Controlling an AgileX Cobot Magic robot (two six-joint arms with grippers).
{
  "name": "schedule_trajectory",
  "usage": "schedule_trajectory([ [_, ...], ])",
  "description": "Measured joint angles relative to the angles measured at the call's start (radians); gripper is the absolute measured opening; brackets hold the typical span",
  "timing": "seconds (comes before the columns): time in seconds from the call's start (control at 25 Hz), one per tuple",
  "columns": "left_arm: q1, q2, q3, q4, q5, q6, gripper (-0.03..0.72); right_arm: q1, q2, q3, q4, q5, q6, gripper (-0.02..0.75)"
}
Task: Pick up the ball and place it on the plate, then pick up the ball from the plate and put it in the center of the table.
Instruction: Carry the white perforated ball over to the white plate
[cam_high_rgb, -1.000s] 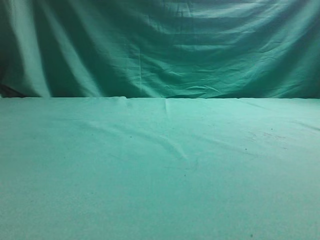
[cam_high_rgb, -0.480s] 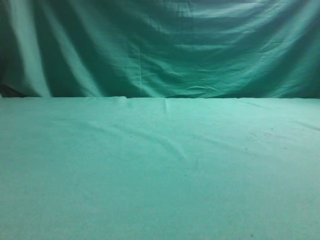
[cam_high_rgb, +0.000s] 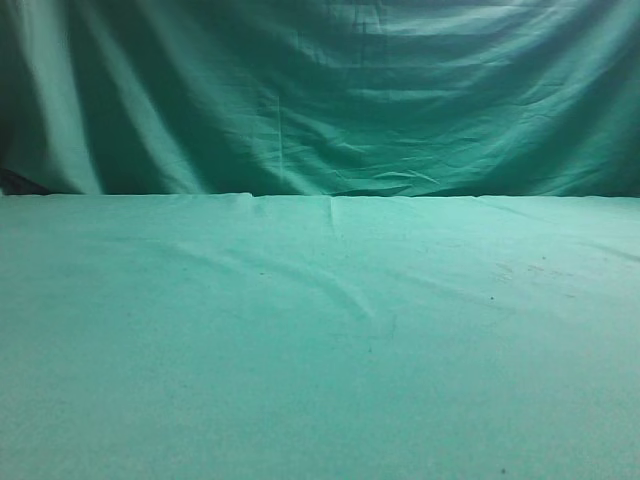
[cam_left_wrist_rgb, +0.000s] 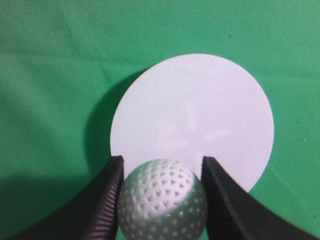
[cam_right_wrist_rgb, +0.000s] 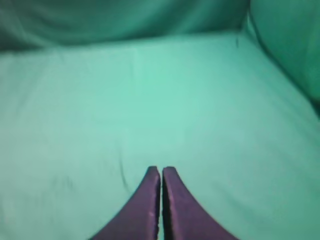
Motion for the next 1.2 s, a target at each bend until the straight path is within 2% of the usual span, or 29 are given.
schedule_trajectory([
  [0.08, 0.000, 0.000, 0.000, 0.000, 0.000, 0.002, 0.307, 0.000, 0.092, -0.060, 0.000, 0.113, 0.002, 0.000],
  [0.24, 0.000, 0.000, 0.000, 0.000, 0.000, 0.002, 0.307, 0.000, 0.198, -0.084, 0.053, 0.209, 0.012, 0.000],
  [0.4, 0.000, 0.000, 0.000, 0.020, 0.000, 0.002, 0.307, 0.000, 0.246, -0.084, 0.085, 0.266, -0.127, 0.000],
  [0.52, 0.000, 0.005, 0.000, 0.039, -0.002, 0.023, 0.307, 0.000, 0.256, -0.085, 0.118, 0.295, -0.251, 0.000],
  [0.64, 0.000, 0.023, 0.000, 0.033, -0.009, 0.055, 0.307, 0.015, 0.256, -0.097, 0.126, 0.320, -0.297, 0.000],
  [0.88, 0.000, 0.057, 0.000, -0.012, -0.033, 0.135, 0.307, 0.097, 0.256, -0.097, 0.131, 0.332, -0.316, 0.000],
  [1.2, 0.000, 0.062, 0.000, -0.028, -0.053, 0.169, 0.307, 0.106, 0.256, -0.097, 0.131, 0.332, -0.319, 0.000],
])
